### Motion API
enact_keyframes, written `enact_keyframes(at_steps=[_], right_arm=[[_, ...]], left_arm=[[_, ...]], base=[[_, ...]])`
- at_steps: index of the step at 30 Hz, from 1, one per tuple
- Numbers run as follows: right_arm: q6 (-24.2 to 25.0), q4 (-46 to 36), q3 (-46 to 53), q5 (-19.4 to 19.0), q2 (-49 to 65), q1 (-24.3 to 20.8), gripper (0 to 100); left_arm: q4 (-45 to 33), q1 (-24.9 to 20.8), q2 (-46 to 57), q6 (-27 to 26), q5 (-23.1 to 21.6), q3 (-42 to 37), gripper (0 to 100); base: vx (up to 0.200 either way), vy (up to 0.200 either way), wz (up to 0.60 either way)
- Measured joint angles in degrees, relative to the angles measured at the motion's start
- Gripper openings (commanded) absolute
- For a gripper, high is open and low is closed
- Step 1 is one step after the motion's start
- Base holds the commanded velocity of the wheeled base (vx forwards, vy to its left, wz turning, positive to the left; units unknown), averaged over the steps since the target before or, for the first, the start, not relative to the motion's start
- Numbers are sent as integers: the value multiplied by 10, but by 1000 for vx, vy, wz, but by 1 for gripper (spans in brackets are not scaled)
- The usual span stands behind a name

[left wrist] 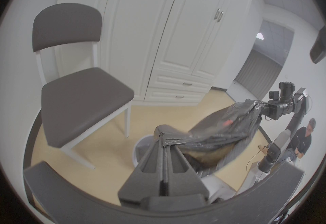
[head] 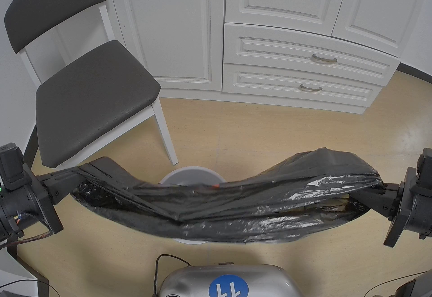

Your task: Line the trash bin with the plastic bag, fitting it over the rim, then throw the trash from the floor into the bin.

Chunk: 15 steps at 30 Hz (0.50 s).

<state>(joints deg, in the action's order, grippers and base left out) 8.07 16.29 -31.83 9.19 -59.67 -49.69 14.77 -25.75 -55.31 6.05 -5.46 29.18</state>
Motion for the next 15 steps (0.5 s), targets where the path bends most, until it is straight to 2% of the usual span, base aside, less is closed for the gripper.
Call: enact_keyframes(at_steps=[4,7,11,15], right_arm=[[5,79,32,-39,-4,-16,0],[10,131,57,-62,-8,-40,0],[25,160,74,-72,-25,-74,0],[54,206,81,-73,-66,-104,0]], left_arm=[[100,-22,-4,3,-13,-31,0],[173,-35,-8,17,-54,-64,0],[216,-43,-12,51,-113,-94,0],[243,-51,-14,74,-140,-114,0]], base=[[0,0,0],[0,0,0],[0,0,0],[0,0,0]])
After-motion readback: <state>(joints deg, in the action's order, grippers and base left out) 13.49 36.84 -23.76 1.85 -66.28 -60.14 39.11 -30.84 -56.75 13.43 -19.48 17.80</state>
